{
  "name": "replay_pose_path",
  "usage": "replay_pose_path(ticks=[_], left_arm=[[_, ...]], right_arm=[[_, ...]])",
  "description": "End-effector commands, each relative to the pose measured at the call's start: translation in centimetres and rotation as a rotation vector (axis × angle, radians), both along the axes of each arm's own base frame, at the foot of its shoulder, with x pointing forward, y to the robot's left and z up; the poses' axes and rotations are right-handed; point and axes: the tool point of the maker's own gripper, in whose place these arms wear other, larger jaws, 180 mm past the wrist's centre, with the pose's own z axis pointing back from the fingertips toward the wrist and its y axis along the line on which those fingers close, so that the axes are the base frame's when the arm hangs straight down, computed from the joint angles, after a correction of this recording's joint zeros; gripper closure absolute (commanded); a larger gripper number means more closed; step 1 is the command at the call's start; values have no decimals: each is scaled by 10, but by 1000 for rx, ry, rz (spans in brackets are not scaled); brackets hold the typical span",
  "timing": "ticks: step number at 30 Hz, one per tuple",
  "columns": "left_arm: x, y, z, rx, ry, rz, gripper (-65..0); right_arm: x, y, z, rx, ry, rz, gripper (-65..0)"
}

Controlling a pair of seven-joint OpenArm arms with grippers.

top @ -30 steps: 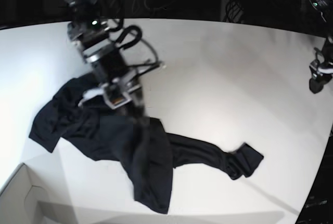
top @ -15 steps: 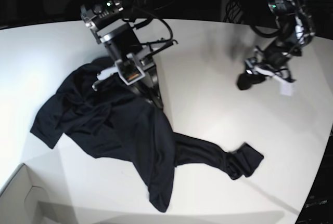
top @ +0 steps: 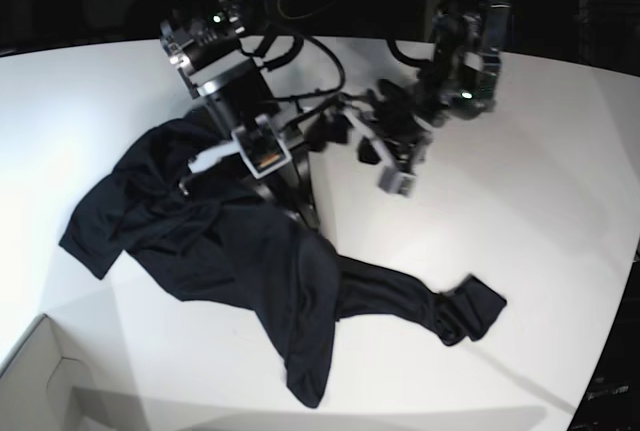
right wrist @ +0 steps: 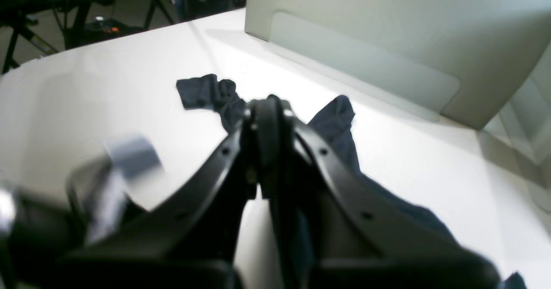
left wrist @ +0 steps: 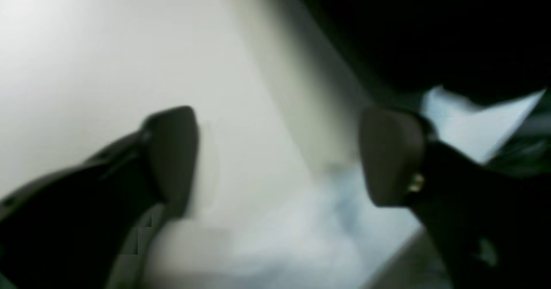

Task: Layout the t-shirt on the table in an organized manner, then fold the t-shirt properly
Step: 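Release the shirt and raise both grippers above it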

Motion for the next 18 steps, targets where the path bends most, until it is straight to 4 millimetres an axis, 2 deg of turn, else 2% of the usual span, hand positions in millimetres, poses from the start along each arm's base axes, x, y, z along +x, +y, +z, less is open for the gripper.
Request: replay_pose_path(ticks=[1,3,7,13,18], left_arm=[[5,-13,11,3,-67,-36,-619],[0,-28,6,81,-129,-103,-649],[-8,-56,-3,148,-222,-181,-650],[7,-77,-7,191,-305,-185,-650],[27,-86,-1,179,-367,-171,-650]], right_arm=[[1,0,17,29,-58,2,0],[4,0,20,27,-72,2,0],[4,0,21,27,-75,2,0],[5,0,22,29,-78,3,0],[5,0,22,27,-78,3,0]])
